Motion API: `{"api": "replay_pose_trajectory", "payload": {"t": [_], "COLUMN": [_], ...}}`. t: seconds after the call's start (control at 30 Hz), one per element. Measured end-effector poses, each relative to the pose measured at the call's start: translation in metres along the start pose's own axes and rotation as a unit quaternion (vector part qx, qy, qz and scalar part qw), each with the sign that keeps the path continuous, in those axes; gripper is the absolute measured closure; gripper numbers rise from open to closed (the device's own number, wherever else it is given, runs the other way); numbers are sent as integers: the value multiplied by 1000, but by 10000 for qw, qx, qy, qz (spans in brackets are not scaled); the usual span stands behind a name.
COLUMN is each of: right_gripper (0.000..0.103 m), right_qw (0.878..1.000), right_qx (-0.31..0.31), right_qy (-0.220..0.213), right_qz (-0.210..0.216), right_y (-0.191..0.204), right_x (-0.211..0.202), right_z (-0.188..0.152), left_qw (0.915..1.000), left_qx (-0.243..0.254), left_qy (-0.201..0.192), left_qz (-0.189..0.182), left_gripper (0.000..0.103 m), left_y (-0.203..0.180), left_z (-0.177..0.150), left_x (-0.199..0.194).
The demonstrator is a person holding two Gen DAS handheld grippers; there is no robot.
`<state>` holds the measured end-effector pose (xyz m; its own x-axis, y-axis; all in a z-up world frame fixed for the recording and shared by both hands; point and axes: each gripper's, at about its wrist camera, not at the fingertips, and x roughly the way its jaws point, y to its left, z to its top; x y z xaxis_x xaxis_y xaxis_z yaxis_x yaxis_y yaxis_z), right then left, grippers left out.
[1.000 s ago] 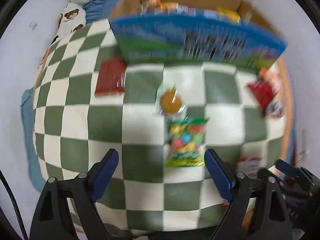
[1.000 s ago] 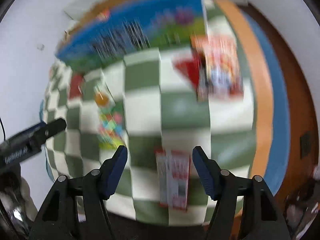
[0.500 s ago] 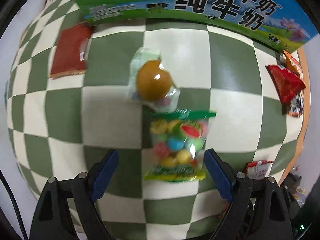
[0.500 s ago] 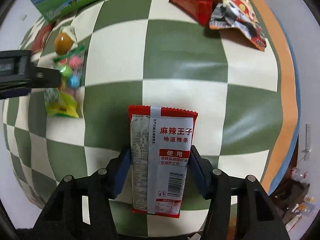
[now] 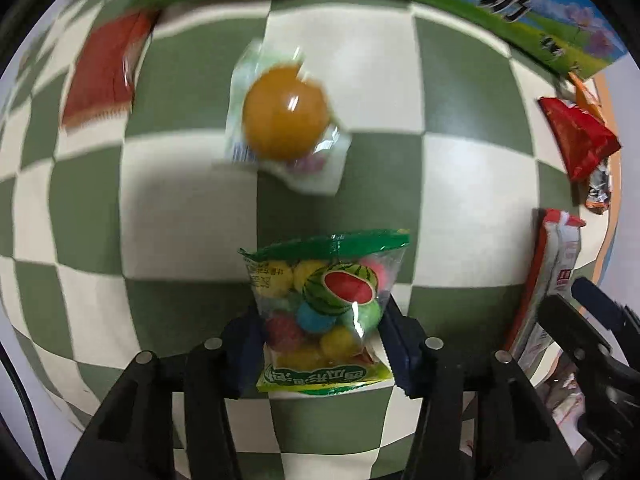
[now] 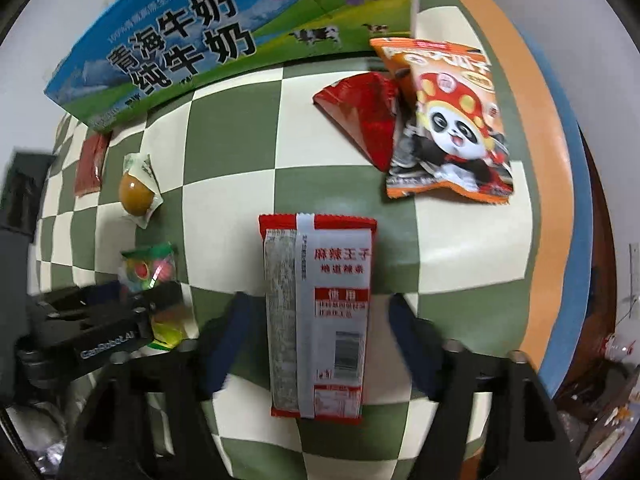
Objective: Organize snacks
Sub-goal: 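Grasp the watermelon candy bag with left tool while right tool grasps red spicy strip pack, then carry both packs into the box and open both tools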
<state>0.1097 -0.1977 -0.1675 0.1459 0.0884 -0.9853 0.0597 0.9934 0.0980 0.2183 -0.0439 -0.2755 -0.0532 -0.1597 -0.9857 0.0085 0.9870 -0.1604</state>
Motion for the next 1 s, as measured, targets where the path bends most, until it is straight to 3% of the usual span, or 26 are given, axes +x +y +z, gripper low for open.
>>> {"api": "replay_pose_trajectory", "payload": {"t": [0.07,0.1,0.23,0.27,0.3,0.37,0.53,0.73,0.77,0.8,1.0], "right_gripper": [26,26,26,27,37,45,52,53,53,53,53], "right_qw": [9999,9993,9982,9981,9978,9973,9986,9994,9994,9991,9921], "right_qx": [78,76,-73,-128,-224,-364,-331,-189,-200,-199,-275], "right_qy": [115,364,566,557,513,425,317,-120,65,-10,-834], "right_qz": [101,61,-171,-233,-366,-465,-274,257,279,373,898], "right_y": [0,0,9,5,7,9,12,13,16,17,21], "right_x": [-3,-2,14,20,22,21,9,-40,-48,-61,-133], "right_z": [-2,-4,-10,-4,-6,-9,-5,23,30,38,105], "left_qw": [10000,10000,9999,9999,9998,9996,9992,9936,9920,9897,9778], "left_qx": [-11,2,-31,-20,0,87,175,190,184,168,249], "left_qy": [-6,-2,-137,-163,-191,-245,-354,-1041,-1159,-1312,-2004], "left_qz": [-16,8,34,42,62,125,77,-395,-459,-551,-566], "left_gripper": [52,51,54,54,55,56,56,56,56,56,56], "left_y": [-1,-2,-2,-3,-2,-2,-15,-29,-30,-32,-27], "left_z": [0,0,1,1,-2,-8,-6,15,19,26,86], "left_x": [3,4,-2,-5,-8,-13,-36,-121,-136,-154,-235]}}
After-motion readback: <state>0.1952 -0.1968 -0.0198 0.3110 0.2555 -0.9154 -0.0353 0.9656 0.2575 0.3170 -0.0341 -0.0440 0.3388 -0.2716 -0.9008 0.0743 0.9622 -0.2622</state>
